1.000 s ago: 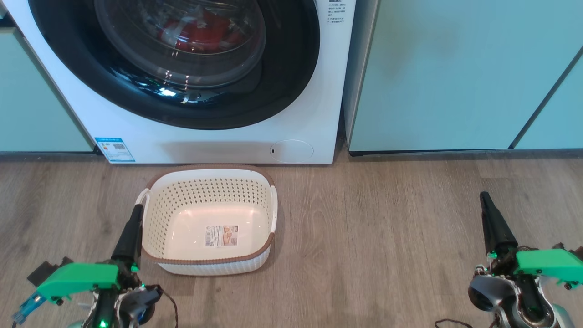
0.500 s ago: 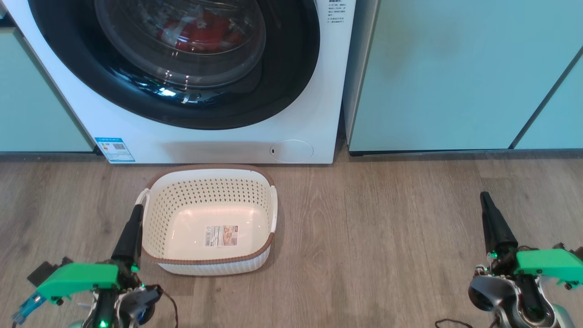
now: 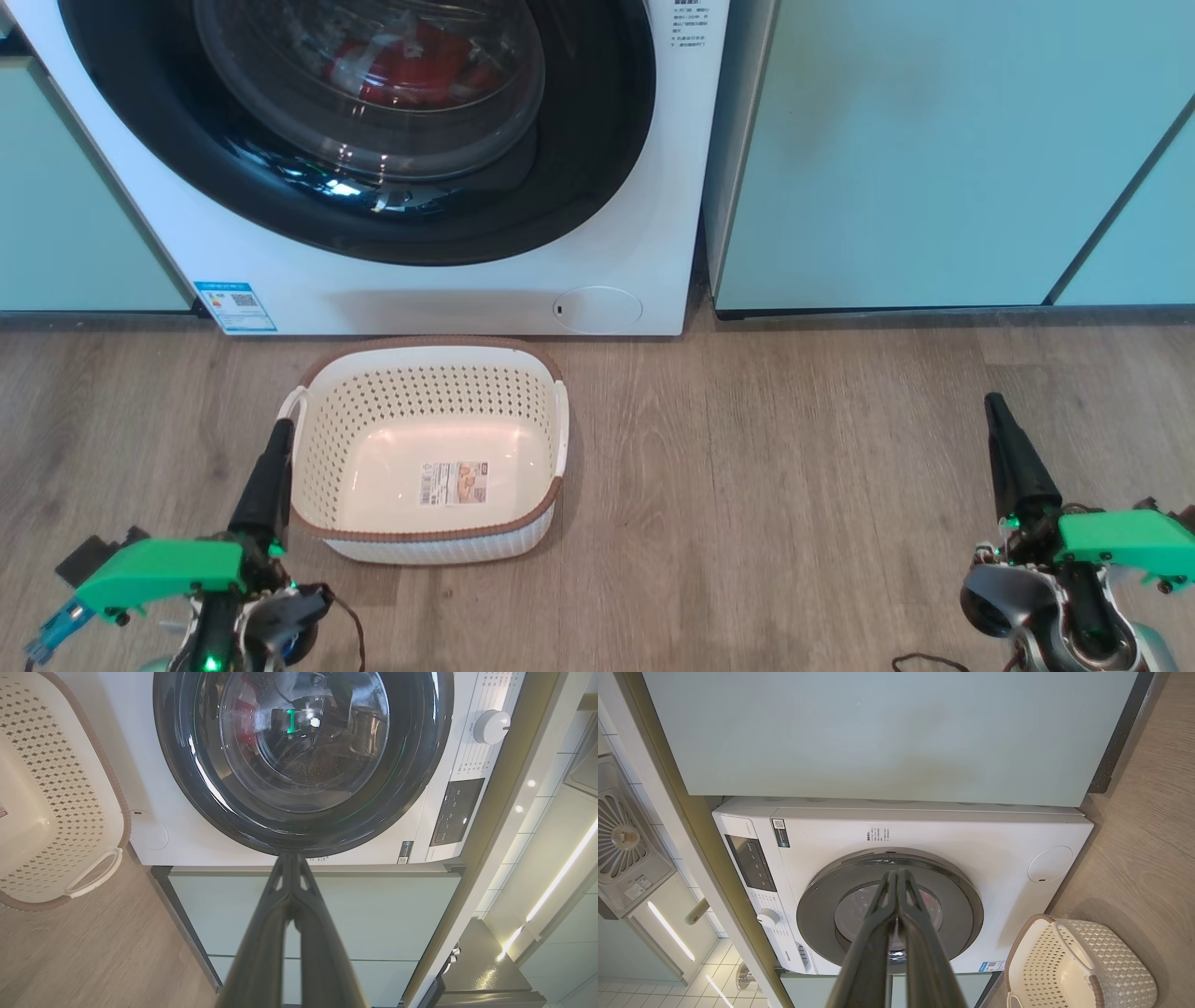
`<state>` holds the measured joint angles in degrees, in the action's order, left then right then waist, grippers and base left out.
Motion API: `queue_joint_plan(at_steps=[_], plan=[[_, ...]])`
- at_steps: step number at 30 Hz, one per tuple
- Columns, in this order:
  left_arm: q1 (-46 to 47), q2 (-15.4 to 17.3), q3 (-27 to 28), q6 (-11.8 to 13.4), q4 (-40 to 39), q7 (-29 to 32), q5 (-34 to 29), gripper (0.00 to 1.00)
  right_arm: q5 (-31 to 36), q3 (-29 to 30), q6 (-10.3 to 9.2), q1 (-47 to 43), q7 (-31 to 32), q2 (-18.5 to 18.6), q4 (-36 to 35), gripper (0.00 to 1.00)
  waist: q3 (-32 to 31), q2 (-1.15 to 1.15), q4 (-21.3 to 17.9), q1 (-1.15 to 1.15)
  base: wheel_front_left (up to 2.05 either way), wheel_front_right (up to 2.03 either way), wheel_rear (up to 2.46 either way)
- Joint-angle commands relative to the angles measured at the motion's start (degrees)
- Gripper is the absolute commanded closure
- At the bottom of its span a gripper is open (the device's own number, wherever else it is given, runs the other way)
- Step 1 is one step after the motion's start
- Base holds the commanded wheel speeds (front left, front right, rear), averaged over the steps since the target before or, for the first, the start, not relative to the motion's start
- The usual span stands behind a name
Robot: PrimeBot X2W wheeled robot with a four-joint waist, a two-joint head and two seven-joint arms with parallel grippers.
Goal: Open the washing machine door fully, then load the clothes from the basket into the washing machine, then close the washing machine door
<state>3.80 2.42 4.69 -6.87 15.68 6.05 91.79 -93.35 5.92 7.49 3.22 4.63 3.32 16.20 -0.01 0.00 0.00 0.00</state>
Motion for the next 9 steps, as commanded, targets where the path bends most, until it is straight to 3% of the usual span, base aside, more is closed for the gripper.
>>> queue_joint_plan(at_steps=[1, 9], plan=[[2.8, 0.5, 1.9, -0.3, -1.7, 0.4, 0.3, 1.0, -0.1, -0.9, 0.0, 3.4, 0.7, 0.7, -1.8, 1.0, 0.0, 0.0, 0.0, 0.0, 0.0, 0.0, 0.0], [2.8, 0.5, 1.9, -0.3, -1.7, 0.5, 0.3, 1.0, -0.1, -0.8, 0.0, 3.4, 0.7, 0.7, -1.8, 1.0, 0.0, 0.0, 0.0, 0.0, 0.0, 0.0, 0.0]])
